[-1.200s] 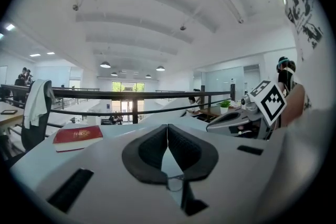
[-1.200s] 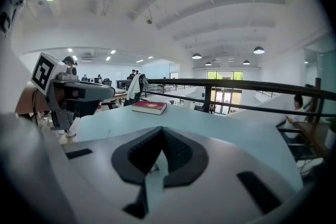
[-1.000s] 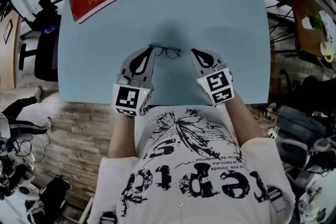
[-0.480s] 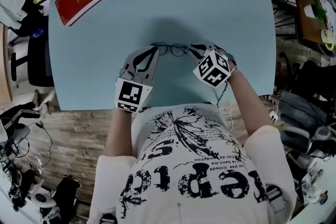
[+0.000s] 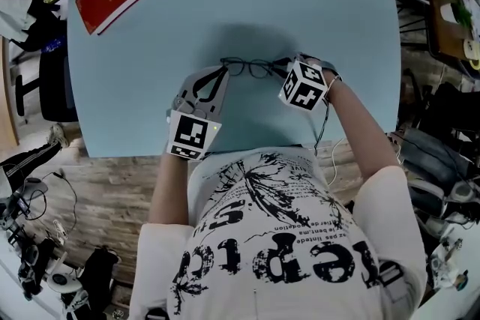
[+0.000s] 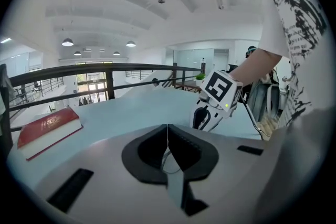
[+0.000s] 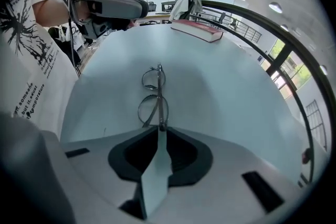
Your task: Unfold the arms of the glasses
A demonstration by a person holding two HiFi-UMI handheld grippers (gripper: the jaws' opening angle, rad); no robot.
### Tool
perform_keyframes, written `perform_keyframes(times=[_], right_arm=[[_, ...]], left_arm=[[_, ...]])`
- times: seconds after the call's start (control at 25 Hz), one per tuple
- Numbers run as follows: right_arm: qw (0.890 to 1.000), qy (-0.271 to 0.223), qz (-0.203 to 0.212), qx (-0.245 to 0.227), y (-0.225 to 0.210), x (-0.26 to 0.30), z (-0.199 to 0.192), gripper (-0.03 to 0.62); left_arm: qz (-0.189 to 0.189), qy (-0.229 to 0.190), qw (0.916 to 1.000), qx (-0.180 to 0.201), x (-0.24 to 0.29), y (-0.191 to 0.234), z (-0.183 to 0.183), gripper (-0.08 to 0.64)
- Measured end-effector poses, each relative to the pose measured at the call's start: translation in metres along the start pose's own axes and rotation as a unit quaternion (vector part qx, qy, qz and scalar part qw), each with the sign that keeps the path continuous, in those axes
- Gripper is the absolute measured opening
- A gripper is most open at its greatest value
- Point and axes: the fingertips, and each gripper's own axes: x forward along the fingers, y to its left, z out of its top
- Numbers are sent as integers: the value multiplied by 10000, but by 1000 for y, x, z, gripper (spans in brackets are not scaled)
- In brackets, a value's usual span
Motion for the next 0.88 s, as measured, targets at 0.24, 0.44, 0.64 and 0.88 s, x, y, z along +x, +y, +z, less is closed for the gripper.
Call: perform_keyframes(times=[0.24, 0.44, 0.64, 0.88], right_arm=[[9993, 78, 169, -319, 4, 9, 1, 40], [9990, -11, 123, -430, 3, 7, 3, 37], [9984, 59, 119, -548, 3, 3, 0, 37], [9988, 164, 175, -417, 5, 0, -4, 37]], left_arm=[[-150, 410, 9990, 127, 5, -5, -20, 20], [-793, 1105, 9883, 695, 24, -16, -38, 21], [-1524, 1832, 9585, 1568, 49, -29, -48, 100], [-2162, 2445, 9059, 2699, 75, -47, -58, 103]])
